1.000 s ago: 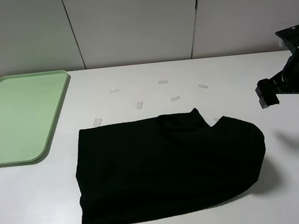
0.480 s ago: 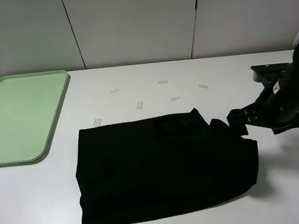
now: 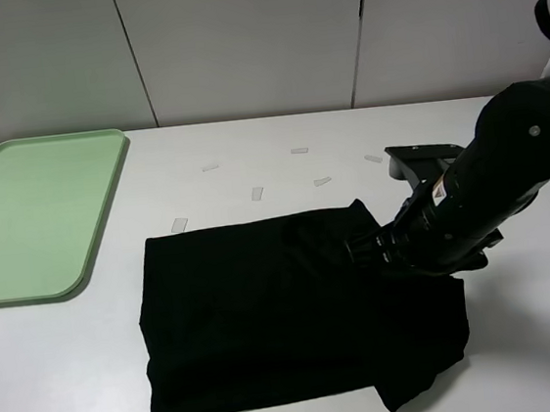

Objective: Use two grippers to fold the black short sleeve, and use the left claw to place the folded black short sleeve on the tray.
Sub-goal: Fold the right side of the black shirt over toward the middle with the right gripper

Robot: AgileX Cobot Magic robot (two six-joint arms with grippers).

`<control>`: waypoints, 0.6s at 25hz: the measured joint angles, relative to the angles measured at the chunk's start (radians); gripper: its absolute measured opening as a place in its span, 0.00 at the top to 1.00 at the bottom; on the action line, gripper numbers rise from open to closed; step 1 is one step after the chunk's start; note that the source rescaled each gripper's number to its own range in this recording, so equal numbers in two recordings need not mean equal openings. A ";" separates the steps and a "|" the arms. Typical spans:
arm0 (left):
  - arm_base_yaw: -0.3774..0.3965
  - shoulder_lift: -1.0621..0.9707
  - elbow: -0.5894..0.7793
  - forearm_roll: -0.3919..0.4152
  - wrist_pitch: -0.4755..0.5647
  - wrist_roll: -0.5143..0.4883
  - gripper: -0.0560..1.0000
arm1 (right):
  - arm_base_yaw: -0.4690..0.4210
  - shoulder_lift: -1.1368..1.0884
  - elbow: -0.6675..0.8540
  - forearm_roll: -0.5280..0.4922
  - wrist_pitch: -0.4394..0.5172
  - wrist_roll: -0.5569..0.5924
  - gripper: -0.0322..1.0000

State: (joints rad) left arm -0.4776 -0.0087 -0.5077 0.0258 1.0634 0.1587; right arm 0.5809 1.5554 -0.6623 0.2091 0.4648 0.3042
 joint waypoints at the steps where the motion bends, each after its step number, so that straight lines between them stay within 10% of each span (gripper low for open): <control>1: 0.000 0.000 0.000 0.000 0.000 0.000 0.00 | 0.012 0.000 0.000 0.008 -0.005 0.000 0.00; 15: 0.000 0.000 0.000 0.000 0.000 0.000 0.00 | 0.117 0.021 0.000 0.194 -0.127 -0.001 0.00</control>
State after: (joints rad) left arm -0.4776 -0.0087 -0.5077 0.0258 1.0634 0.1587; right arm 0.6978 1.5766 -0.6623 0.4033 0.3379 0.3030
